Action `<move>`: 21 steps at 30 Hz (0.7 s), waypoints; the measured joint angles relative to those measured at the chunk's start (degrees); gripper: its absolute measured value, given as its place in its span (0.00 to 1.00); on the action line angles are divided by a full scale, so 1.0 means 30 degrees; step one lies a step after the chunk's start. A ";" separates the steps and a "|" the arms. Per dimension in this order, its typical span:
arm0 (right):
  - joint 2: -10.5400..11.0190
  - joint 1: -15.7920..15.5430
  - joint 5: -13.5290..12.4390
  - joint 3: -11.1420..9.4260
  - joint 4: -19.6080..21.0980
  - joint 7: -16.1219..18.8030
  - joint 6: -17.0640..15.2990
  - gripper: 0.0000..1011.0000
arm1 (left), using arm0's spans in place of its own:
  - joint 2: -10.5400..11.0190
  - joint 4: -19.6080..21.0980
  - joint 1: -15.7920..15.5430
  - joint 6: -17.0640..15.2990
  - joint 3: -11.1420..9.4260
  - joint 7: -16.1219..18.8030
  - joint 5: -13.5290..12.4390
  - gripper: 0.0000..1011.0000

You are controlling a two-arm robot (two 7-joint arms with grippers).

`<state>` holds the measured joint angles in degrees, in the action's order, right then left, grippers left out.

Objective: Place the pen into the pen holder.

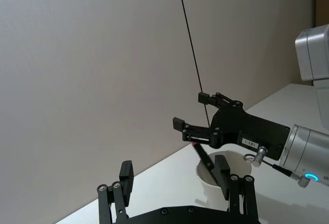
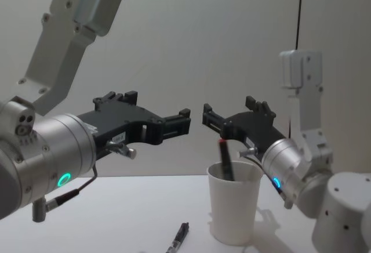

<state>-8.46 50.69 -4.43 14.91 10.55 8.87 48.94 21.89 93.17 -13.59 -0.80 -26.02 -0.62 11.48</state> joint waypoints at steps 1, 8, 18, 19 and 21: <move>0.0076 -0.0192 -0.0001 -0.0056 0.0468 0.0063 -0.0261 0.99 | 0.0001 0.0001 0.0000 0.0001 -0.0001 0.0000 0.0000 0.99; 0.0869 -0.2510 0.0055 -0.0377 0.5772 0.0560 -0.3693 0.99 | 0.0000 0.0000 0.0000 0.0001 -0.0001 0.0000 0.0000 0.99; 0.2104 -0.5335 0.0427 -0.1054 1.2340 0.1130 -0.8250 0.99 | 0.0000 0.0001 -0.0001 0.0001 0.0000 0.0001 -0.0001 0.99; 0.2179 -0.5480 0.0452 -0.1102 1.2676 0.1156 -0.8497 0.99 | 0.0000 0.0001 -0.0001 0.0001 0.0000 0.0001 -0.0001 0.99; 0.2330 -0.5757 0.0513 -0.1204 1.3314 0.1223 -0.9040 0.99 | 0.0001 0.0001 0.0000 0.0001 0.0000 0.0000 -0.0001 0.99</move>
<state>-1.47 33.42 -2.89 11.30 50.49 12.54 21.82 21.89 93.18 -13.59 -0.79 -26.02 -0.62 11.48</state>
